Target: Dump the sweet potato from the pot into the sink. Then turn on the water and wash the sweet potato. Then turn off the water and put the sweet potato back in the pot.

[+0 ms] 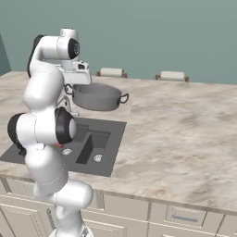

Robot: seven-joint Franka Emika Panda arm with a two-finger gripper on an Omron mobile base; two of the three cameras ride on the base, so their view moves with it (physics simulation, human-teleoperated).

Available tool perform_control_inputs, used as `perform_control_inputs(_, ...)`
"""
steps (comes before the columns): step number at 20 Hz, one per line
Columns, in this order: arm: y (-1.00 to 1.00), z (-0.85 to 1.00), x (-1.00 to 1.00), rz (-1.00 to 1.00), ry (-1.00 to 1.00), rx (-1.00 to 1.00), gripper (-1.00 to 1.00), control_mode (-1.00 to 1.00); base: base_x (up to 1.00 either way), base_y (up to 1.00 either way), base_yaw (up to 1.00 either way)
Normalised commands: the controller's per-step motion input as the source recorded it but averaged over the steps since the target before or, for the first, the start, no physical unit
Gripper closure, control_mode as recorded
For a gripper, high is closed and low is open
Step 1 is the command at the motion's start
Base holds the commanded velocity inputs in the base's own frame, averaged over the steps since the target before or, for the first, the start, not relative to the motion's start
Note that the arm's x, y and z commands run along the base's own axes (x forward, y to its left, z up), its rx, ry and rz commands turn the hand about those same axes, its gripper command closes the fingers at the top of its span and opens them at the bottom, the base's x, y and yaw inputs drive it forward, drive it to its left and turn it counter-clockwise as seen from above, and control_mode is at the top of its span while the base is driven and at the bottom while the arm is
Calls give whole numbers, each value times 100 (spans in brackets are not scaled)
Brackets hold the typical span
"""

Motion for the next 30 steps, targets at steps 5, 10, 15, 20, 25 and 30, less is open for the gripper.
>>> perform_control_inputs(5,-75,-80,5,-3,18,-5,100,-100,0,0,0)
perform_control_inputs(10,-76,-87,0,-1,1,5,100,-100,0,0,0)
perform_control_inputs(15,-75,-86,0,0,-4,10,100,-100,0,0,0)
perform_control_inputs(20,-67,-79,0,0,-12,3,100,-100,0,0,0)
perform_control_inputs(25,-50,-64,0,0,-20,0,100,-100,0,0,0)
perform_control_inputs(30,-34,-57,0,0,-23,0,100,-100,0,0,0)
